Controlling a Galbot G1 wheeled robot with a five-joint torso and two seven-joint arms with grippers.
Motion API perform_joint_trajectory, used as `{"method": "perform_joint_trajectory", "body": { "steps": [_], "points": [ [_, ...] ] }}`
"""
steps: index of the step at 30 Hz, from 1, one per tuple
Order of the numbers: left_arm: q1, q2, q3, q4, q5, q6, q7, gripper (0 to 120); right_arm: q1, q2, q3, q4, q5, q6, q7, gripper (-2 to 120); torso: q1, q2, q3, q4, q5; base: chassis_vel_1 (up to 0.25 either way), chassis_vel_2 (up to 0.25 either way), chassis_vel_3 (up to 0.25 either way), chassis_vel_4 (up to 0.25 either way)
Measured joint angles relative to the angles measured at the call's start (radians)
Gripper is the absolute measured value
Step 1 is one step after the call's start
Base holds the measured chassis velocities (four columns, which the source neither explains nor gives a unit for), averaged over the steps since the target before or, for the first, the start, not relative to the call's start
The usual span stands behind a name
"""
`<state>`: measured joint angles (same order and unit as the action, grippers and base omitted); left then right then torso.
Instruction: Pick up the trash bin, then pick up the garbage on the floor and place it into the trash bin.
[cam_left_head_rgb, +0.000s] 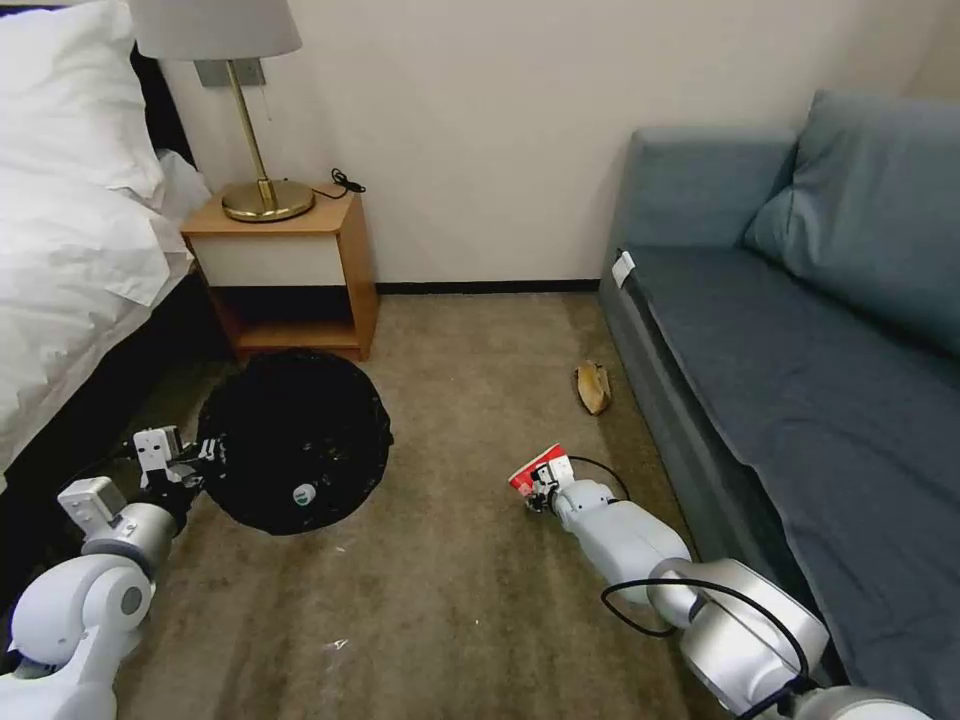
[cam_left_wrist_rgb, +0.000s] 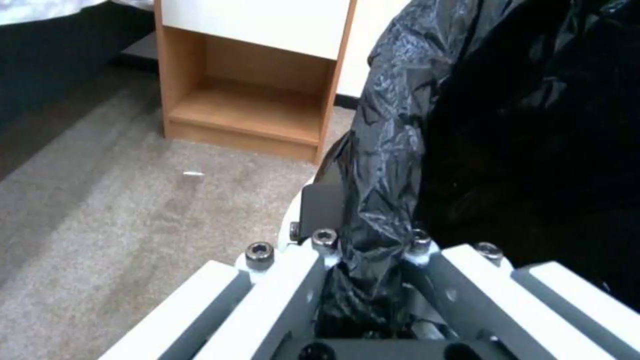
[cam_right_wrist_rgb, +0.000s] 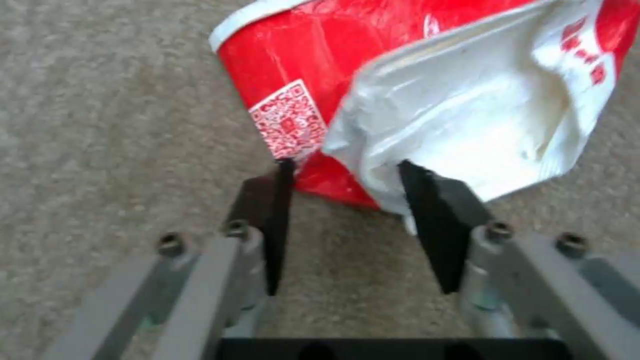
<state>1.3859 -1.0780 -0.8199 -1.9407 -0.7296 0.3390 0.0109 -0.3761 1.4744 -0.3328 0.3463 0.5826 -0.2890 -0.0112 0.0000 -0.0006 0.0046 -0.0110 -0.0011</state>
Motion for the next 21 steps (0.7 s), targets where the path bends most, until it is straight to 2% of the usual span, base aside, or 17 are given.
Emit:
{"method": "perform_joint_trajectory", "body": {
  "steps": [1, 3, 6, 8, 9, 11, 15, 21],
  "points": [
    [0.0, 0.0, 0.0, 0.0, 0.0, 0.0, 0.0, 1, 0.0, 0.0, 0.0, 0.0, 0.0, 0.0, 0.0, 39, 0.0, 0.0, 0.0, 0.0, 0.0, 0.0, 0.0, 0.0, 0.0],
    [0.0, -0.001, 0.002, 0.001, 0.002, -0.001, 0.0, 1, 0.003, -0.016, 0.0, 0.019, 0.021, 0.011, -0.003, 27, 0.0, 0.0, 0.0, -0.0003, -0.0002, 0.0, 0.0, 0.0, 0.0],
    [0.0, -0.001, 0.003, 0.001, 0.004, -0.002, 0.0, 1, 0.007, -0.024, 0.0, 0.032, 0.036, 0.015, -0.006, 21, 0.0, 0.0, 0.0, -0.0002, -0.0003, 0.0, 0.0, 0.0, 0.0],
    [0.001, -0.001, 0.003, 0.002, 0.007, -0.004, 0.0, 1, 0.009, -0.031, 0.002, 0.042, 0.049, 0.031, -0.012, 7, 0.0, 0.0, 0.0, 0.0007, -0.0001, 0.0, 0.0, 0.0, 0.0],
    [0.001, -0.001, 0.003, 0.002, 0.007, -0.004, 0.0, 1, 0.009, -0.031, 0.002, 0.042, 0.049, 0.031, -0.012, 7, 0.0, 0.0, 0.0, 0.0007, -0.0001, 0.0, 0.0, 0.0, 0.0],
    [0.001, -0.001, 0.003, 0.004, 0.007, -0.005, 0.0, 1, 0.008, -0.035, 0.004, 0.05, 0.067, 0.045, -0.017, 0, 0.0, 0.0, 0.0, 0.0007, 0.0, 0.0, 0.0, 0.0, 0.0],
    [0.001, -0.001, 0.003, 0.005, 0.008, -0.006, 0.0, 1, 0.005, -0.04, 0.01, 0.06, 0.081, 0.058, -0.019, 0, 0.0, 0.0, 0.0, 0.0007, 0.0001, 0.0, 0.0, 0.0, 0.0],
    [0.001, -0.002, 0.004, 0.009, 0.01, -0.009, 0.0, 1, 0.002, -0.085, 0.035, 0.133, 0.134, 0.125, -0.028, 0, 0.0, 0.0, 0.0, 0.0007, 0.0002, 0.0, 0.0, 0.0, 0.0]
  ]
}}
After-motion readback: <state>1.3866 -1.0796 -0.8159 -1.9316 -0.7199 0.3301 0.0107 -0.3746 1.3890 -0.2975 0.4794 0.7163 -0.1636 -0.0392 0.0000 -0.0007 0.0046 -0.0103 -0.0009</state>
